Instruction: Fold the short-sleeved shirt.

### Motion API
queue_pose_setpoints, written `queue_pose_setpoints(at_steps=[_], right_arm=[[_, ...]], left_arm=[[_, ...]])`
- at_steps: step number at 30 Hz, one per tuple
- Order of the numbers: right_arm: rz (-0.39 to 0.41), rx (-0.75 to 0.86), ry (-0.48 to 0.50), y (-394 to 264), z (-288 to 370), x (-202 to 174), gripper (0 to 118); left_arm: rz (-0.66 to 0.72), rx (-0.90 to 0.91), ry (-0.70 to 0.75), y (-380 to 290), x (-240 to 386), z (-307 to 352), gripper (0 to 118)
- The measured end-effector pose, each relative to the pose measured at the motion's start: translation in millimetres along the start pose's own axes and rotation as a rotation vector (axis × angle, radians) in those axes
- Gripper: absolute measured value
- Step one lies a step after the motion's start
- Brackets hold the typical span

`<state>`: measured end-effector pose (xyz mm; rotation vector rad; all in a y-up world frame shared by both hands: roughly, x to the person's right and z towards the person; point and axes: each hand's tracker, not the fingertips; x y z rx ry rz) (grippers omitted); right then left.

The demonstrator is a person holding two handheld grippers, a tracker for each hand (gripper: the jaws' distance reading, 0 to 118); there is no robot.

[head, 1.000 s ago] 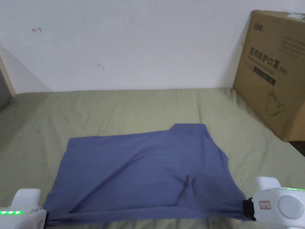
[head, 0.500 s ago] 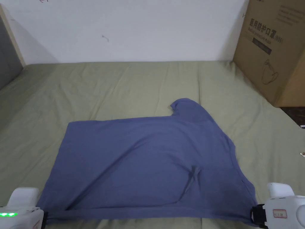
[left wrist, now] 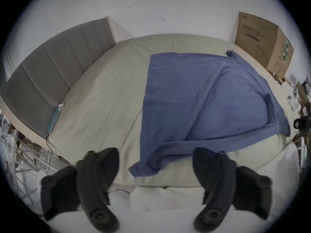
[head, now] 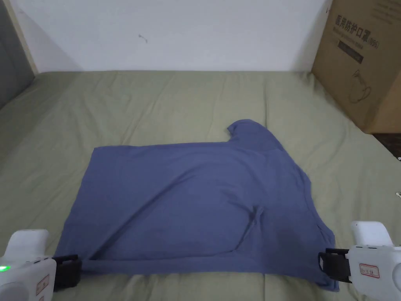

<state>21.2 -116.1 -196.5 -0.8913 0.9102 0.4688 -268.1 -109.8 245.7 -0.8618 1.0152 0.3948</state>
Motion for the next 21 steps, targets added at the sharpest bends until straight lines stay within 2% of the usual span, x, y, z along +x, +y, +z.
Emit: queue_pose_setpoints(at_steps=[1,2,3,5,10,11,12,13,14,15,16,17,21], right_arm=[[0.033,0.025,-0.004,-1.1,4.5,-6.1,17],[0.033,0.035,-0.008,-3.7,6.3,-11.0,4],[0.004,0.035,0.01,-7.6,5.4,-14.1,3],[-0.053,0.005,0.104,-13.7,-0.3,-17.9,0],[-0.027,-0.011,0.078,-19.3,-7.3,-30.0,0],[-0.039,-0.02,0.083,-19.2,-12.6,-28.9,0],[-0.049,-0.025,0.087,-19.5,-14.6,-28.8,0],[-0.051,-0.028,0.09,-19.9,-16.1,-29.1,0],[-0.05,-0.031,0.088,-20.7,-17.4,-30.5,0],[-0.048,-0.035,0.085,-21.0,-16.6,-31.8,0],[-0.039,-0.042,0.088,-21.5,-17.3,-33.0,0],[-0.033,-0.048,0.088,-22.0,-18.4,-34.3,0],[-0.029,-0.058,0.097,-24.4,-22.8,-34.8,0]], left_arm=[[0.018,0.001,-0.032,-2.6,-1.0,4.6,49],[0.027,-0.004,-0.051,-5.3,-1.5,7.9,10],[0.027,-0.009,-0.063,-9.1,-1.8,8.9,3],[0.035,-0.012,-0.064,-20.7,-0.3,11.8,0],[0.042,-0.026,-0.047,-39.6,-5.4,9.8,0],[0.039,-0.025,-0.036,-41.0,-8.1,8.0,11],[0.035,-0.033,-0.021,-41.2,-10.1,6.1,11],[0.025,-0.061,-0.016,-39.7,-12.5,2.6,17],[0.019,-0.07,-0.01,-39.0,-14.3,-1.0,32],[0.017,-0.066,-0.012,-39.4,-16.3,-5.4,57],[0.011,-0.065,-0.017,-39.1,-18.9,-10.9,77],[0.012,-0.066,-0.017,-36.6,-20.6,-16.3,88],[0.047,-0.041,0.006,-24.5,-23.6,-31.4,88]])
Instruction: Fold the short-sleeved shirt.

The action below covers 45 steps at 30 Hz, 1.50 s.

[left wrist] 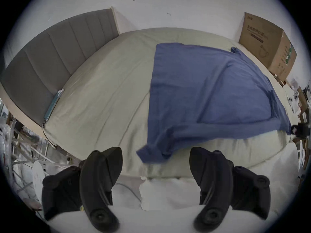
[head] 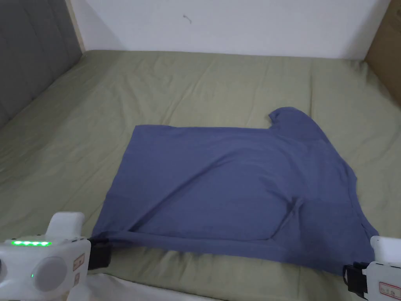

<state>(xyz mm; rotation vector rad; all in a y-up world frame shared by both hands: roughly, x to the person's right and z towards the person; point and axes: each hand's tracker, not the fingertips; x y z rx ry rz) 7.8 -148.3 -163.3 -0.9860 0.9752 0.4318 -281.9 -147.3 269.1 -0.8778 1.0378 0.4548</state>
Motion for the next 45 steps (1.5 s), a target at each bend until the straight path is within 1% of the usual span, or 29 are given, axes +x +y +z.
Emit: queue_pose_setpoints(at_steps=[2,3,4,5,6,7,9,11,14,15,16,17,18,20,22,24,25,26,27,28,29,30,31,34,37,40,45], right_arm=[[-0.013,-0.002,0.004,-2.0,0.9,-1.3,0],[-0.02,-0.004,0.006,-3.1,1.1,-1.1,0],[-0.031,-0.004,0.008,-4.0,0.9,0.2,0],[-0.046,-0.006,0.015,-4.8,1.0,2.0,0],[-0.071,-0.003,0.024,-3.6,1.0,5.8,0],[-0.082,-0.002,0.034,-3.3,2.0,7.3,0],[-0.081,0.005,0.03,-3.8,3.7,7.0,0],[-0.074,0.007,0.017,-3.3,1.7,10.9,0],[-0.094,0.017,0.014,-2.8,6.7,18.0,0],[-0.103,0.034,0.006,-2.6,9.4,19.9,4],[-0.103,0.047,-0.006,-1.8,11.6,21.7,22],[-0.092,0.055,-0.017,-0.4,13.8,23.5,64],[-0.076,0.062,-0.036,1.2,15.1,25.7,87],[-0.051,0.063,-0.058,3.2,15.6,30.2,86],[-0.065,0.053,-0.07,6.9,11.5,39.8,86],[-0.08,0.026,-0.058,7.2,0.4,52.1,86],[-0.088,-0.008,-0.063,5.7,-7.8,56.4,86],[-0.097,-0.047,-0.066,4.0,-10.3,56.6,72],[-0.083,-0.079,-0.055,1.8,-16.1,57.5,40],[-0.077,-0.101,-0.059,-2.3,-23.8,57.3,2],[-0.092,-0.095,-0.044,-3.0,-23.6,55.6,2],[-0.079,-0.09,-0.044,-2.1,-21.1,53.5,2],[-0.058,-0.039,-0.084,1.5,-12.0,48.5,2],[-0.042,-0.013,-0.058,13.3,4.3,45.8,2],[-0.028,0.002,-0.068,25.7,11.1,46.8,2],[-0.08,0.033,-0.03,43.8,19.7,51.4,2],[-0.12,0.087,-0.027,87.8,14.2,63.5,2]], left_arm=[[0.012,0.014,0.0,4.8,-1.1,-7.5,87],[0.022,0.005,-0.006,6.8,-2.3,-11.6,84],[0.038,-0.006,-0.044,7.1,-3.6,-14.7,70],[0.041,-0.003,-0.069,5.5,-4.4,-18.3,28],[0.045,-0.01,-0.061,3.9,-3.6,-23.0,3],[0.043,-0.045,-0.043,1.2,-1.3,-27.6,2],[0.042,-0.059,-0.087,-3.5,2.5,-27.4,2],[0.051,-0.041,-0.075,-7.1,6.3,-23.2,2],[0.051,-0.035,-0.065,-4.6,7.4,-17.7,2],[0.049,-0.029,-0.065,-3.7,7.8,-15.2,2],[0.049,-0.023,-0.066,-1.4,6.9,-11.6,2],[0.049,-0.023,-0.065,0.6,7.4,-9.5,2],[0.046,-0.021,-0.065,1.9,8.3,-7.8,2],[0.031,-0.011,-0.06,4.1,9.0,-4.0,2],[0.02,-0.01,-0.048,5.7,10.2,-2.1,2],[0.015,-0.009,-0.046,5.7,9.4,-2.1,2],[0.016,-0.01,-0.046,5.6,9.1,-2.3,2],[0.018,-0.014,-0.047,5.3,9.4,-3.0,2],[0.019,-0.017,-0.046,4.8,10.0,-3.5,2],[0.021,-0.017,-0.044,3.8,9.4,-4.0,2],[0.022,-0.018,-0.043,3.0,9.7,-4.1,2],[0.022,-0.019,-0.041,2.6,10.3,-3.6,2],[0.022,-0.021,-0.041,2.5,10.6,-3.0,2],[0.017,-0.021,-0.042,5.1,10.2,0.0,2],[0.019,-0.008,-0.037,13.3,8.7,3.8,2],[0.028,0.013,-0.042,27.7,4.6,7.4,2],[0.042,0.032,-0.049,68.6,-5.1,-5.3,2]])
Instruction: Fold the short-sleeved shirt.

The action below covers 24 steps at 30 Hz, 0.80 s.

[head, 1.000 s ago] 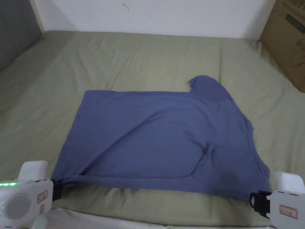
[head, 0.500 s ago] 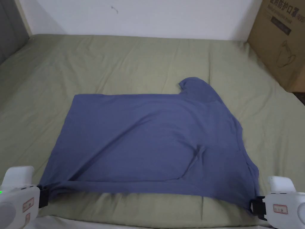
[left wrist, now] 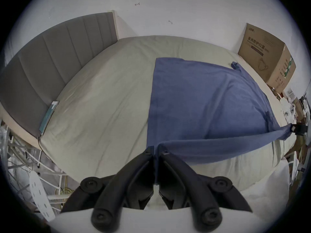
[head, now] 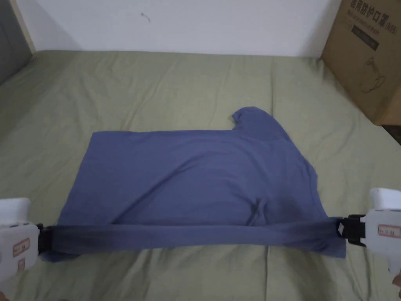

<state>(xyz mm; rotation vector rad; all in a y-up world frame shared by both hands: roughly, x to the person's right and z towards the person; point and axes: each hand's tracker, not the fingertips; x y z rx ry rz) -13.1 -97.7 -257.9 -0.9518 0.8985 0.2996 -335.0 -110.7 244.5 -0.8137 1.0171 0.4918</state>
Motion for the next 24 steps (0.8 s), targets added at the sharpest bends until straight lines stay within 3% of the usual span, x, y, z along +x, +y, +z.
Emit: queue_pose_setpoints(at_steps=[6,11,12,13,14,15,16,17,18,22,24], right_arm=[[-0.041,-0.031,0.001,61.3,-59.4,0.0,2],[0.027,-0.108,-0.069,74.1,-106.9,-16.0,2],[0.022,-0.112,-0.066,75.3,-111.7,-15.9,2],[0.015,-0.112,-0.066,74.2,-112.4,-17.5,2],[0.01,-0.107,-0.067,73.5,-112.8,-17.6,2],[0.01,-0.104,-0.07,73.0,-112.8,-18.2,9],[0.015,-0.102,-0.08,72.7,-111.9,-19.3,28],[0.029,-0.098,-0.099,71.5,-110.2,-18.6,68],[0.039,-0.099,-0.111,70.4,-108.1,-19.0,88],[0.056,-0.053,-0.092,66.5,-81.9,-20.9,86],[0.069,-0.001,-0.077,61.3,-64.3,-25.3,75]], left_arm=[[-0.031,-0.016,0.022,53.4,7.8,-47.3,2],[-0.086,-0.044,0.051,69.0,22.0,-89.6,4],[-0.101,-0.06,0.058,69.0,23.3,-95.3,8],[-0.11,-0.073,0.074,69.0,24.3,-100.2,20],[-0.118,-0.087,0.093,68.6,24.6,-103.3,46],[-0.12,-0.09,0.094,67.2,25.2,-101.5,69],[-0.114,-0.085,0.086,65.4,24.2,-98.1,88],[-0.098,-0.075,0.071,63.6,22.5,-93.7,102],[-0.076,-0.056,0.052,62.8,21.2,-87.8,101],[-0.024,-0.016,0.024,57.9,12.4,-60.8,101],[-0.009,0.001,0.005,52.2,6.7,-44.1,96]])
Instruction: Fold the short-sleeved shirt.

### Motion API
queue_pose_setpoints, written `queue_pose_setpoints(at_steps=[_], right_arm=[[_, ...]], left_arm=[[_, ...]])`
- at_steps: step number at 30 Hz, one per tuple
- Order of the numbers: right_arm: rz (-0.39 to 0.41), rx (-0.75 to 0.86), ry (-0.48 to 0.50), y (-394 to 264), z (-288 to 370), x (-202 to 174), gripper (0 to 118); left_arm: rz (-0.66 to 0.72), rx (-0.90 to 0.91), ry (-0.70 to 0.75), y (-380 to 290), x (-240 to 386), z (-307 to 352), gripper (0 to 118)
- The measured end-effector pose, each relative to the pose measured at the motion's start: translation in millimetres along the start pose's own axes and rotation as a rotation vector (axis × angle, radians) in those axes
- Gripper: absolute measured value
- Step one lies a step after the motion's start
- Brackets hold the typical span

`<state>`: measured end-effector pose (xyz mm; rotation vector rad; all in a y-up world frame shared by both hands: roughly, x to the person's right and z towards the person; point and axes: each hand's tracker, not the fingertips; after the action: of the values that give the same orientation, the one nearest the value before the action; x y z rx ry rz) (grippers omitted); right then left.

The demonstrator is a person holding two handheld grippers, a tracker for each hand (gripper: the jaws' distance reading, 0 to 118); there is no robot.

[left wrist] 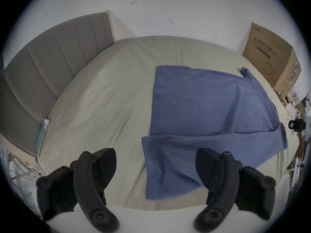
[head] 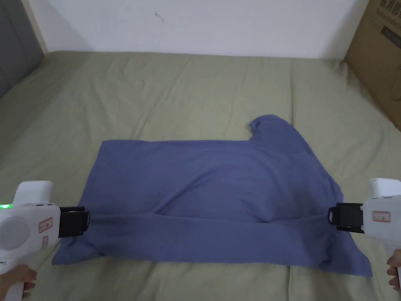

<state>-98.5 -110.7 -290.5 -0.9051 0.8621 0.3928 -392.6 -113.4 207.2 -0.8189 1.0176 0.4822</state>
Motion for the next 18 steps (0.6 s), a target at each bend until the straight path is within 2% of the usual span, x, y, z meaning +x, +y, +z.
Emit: queue_pose_setpoints(at_steps=[1,3,4,7,10,11,12,13,14,16,17,18], right_arm=[[0.002,0.008,-0.001,-2.4,4.5,3.3,64],[0.001,0.038,0.012,-11.2,17.3,1.7,15],[-0.013,0.041,0.028,-18.4,22.0,1.5,5],[-0.069,0.023,0.113,-42.8,26.9,1.2,1],[-0.071,-0.003,0.09,-65.1,31.0,-4.8,1],[-0.073,-0.011,0.082,-70.2,29.0,-4.6,1],[-0.083,-0.021,0.08,-73.7,27.7,-3.0,1],[-0.102,-0.033,0.094,-77.5,21.9,0.9,1],[-0.126,-0.038,0.108,-80.9,21.0,3.3,1],[-0.154,-0.048,0.123,-85.1,20.2,7.7,1],[-0.155,-0.048,0.116,-85.7,23.7,7.8,1],[-0.15,-0.049,0.104,-87.1,23.6,8.1,1]], left_arm=[[0.018,0.013,-0.018,-4.8,-1.3,9.4,83],[0.05,0.029,-0.058,-16.7,-4.7,25.0,20],[0.057,0.027,-0.071,-24.2,-5.1,30.2,0],[0.063,0.028,-0.078,-48.5,-2.8,37.5,0],[0.081,-0.005,-0.08,-60.2,-3.5,28.7,1],[0.088,-0.002,-0.076,-61.6,-6.5,23.9,12],[0.095,-0.004,-0.071,-61.4,-8.4,20.1,12],[0.107,-0.013,-0.065,-60.4,-9.5,16.1,18],[0.114,-0.021,-0.055,-59.2,-10.9,10.7,33],[0.12,-0.05,-0.033,-56.2,-12.2,-1.5,80],[0.123,-0.062,-0.02,-55.4,-12.2,-7.7,95],[0.125,-0.064,-0.024,-55.1,-12.7,-12.9,95]])
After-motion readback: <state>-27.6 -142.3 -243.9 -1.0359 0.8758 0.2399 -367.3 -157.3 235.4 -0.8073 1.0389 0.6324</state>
